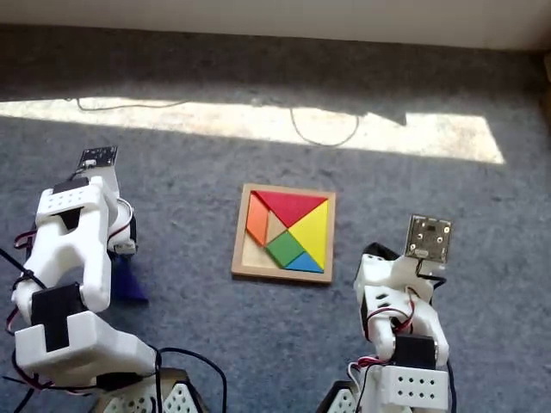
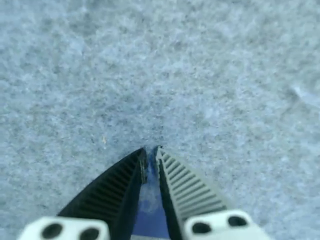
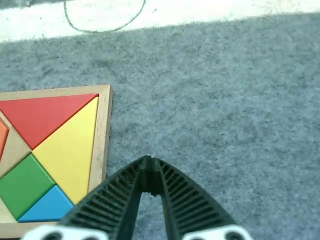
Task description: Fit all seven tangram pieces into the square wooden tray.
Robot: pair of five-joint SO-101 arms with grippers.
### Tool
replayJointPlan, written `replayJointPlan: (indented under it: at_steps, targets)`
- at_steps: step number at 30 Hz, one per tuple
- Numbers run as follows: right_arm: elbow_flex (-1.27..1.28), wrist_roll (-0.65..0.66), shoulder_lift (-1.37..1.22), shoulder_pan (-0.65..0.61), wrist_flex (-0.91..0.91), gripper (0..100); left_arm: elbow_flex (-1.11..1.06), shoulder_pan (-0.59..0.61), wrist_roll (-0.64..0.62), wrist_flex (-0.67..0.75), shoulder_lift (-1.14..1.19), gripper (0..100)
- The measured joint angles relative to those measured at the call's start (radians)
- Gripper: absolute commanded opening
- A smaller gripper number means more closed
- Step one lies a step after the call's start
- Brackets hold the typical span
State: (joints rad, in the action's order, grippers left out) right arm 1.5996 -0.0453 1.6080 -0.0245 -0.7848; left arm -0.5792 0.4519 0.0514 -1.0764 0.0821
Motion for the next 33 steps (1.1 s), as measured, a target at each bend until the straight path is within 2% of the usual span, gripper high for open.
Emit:
replayJointPlan:
  at_steps: [5, 7, 10, 12, 15, 19, 26, 30, 33]
  targets:
    - [0.000, 0.000, 0.000, 0.000, 0.000, 1.3, 0.000, -0.026, -0.064, -0.043, -0.106, 6]
    - [0.000, 0.000, 0.000, 0.000, 0.000, 1.3, 0.002, -0.031, -0.077, -0.087, -0.187, 14]
    - [0.000, 0.000, 0.000, 0.000, 0.000, 1.3, 0.002, -0.031, -0.078, -0.175, -0.331, 31]
    - [0.000, 0.000, 0.000, 0.000, 0.000, 1.3, 0.002, -0.031, -0.084, -0.244, -0.427, 36]
    - [0.000, 0.000, 0.000, 0.000, 0.000, 1.3, -0.044, 0.012, -0.084, -0.296, -0.529, 30]
    - [0.000, 0.000, 0.000, 0.000, 0.000, 1.3, -0.123, 0.118, -0.054, -0.281, -0.571, 22]
    - [0.000, 0.000, 0.000, 0.000, 0.000, 1.3, -0.264, 0.315, 0.143, -0.104, -0.572, 8]
    - [0.000, 0.000, 0.000, 0.000, 0.000, 1.3, -0.344, 0.348, 0.239, -0.002, -0.574, 6]
    - [0.000, 0.000, 0.000, 0.000, 0.000, 1.3, -0.400, 0.344, 0.261, 0.066, -0.574, 6]
